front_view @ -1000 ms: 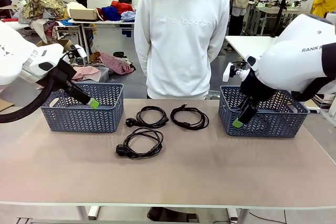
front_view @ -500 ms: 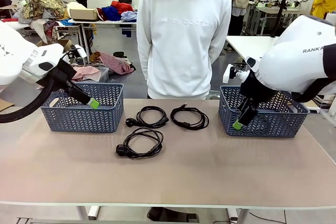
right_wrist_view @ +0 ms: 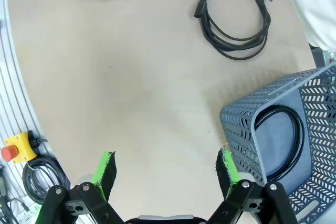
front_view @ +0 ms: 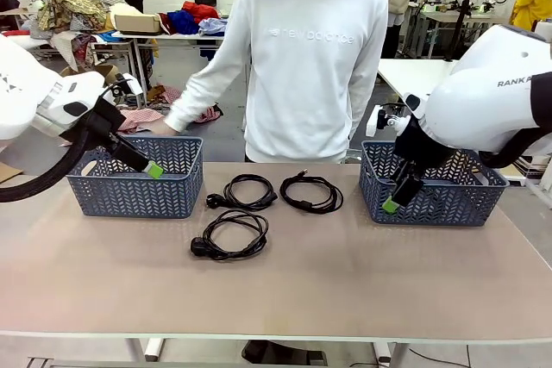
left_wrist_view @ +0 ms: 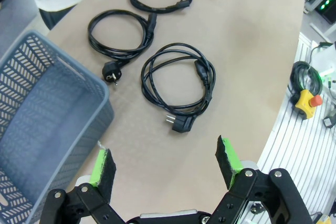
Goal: Organize the cables according to human instructions.
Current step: Pick up a bundle of cables and place it in the basket indicated by the human.
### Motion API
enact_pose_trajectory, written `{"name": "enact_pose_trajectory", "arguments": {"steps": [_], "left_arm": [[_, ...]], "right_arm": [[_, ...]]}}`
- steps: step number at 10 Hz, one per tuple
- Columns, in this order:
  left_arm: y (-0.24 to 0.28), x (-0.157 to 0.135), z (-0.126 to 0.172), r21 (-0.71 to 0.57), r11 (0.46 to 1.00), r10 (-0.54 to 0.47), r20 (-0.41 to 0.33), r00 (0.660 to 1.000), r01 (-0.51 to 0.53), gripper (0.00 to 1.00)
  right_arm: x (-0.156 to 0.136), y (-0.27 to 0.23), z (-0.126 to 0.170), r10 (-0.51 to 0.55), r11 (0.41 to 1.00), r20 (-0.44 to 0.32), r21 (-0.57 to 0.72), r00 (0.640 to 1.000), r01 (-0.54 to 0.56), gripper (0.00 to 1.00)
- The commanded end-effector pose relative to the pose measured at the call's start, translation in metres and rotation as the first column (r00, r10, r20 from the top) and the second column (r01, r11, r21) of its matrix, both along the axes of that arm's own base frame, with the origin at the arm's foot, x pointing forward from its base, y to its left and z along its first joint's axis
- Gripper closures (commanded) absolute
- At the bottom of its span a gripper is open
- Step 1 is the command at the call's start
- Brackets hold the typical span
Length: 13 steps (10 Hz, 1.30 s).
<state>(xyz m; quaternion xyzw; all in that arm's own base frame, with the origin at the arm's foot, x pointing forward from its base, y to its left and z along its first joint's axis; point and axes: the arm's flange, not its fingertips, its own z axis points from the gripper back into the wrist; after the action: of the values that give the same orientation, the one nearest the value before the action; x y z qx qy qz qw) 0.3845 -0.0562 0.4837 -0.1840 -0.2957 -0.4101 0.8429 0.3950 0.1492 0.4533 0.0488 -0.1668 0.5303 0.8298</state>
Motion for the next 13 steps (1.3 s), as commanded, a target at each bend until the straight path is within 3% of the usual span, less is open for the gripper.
{"name": "enact_pose_trajectory", "arguments": {"steps": [1,13], "left_arm": [[0.0014,0.0016,-0.0026,-0.019,1.000,-0.020,0.008,1.000,0.020,0.00],[0.0014,0.0016,-0.0026,-0.019,1.000,-0.020,0.008,1.000,0.020,0.00]], "right_arm": [[0.0004,-0.0003,0.0014,-0.010,1.000,0.006,0.002,1.000,0.010,0.00],[0.0004,-0.0003,0.0014,-0.010,1.000,0.006,0.002,1.000,0.010,0.00]]}}
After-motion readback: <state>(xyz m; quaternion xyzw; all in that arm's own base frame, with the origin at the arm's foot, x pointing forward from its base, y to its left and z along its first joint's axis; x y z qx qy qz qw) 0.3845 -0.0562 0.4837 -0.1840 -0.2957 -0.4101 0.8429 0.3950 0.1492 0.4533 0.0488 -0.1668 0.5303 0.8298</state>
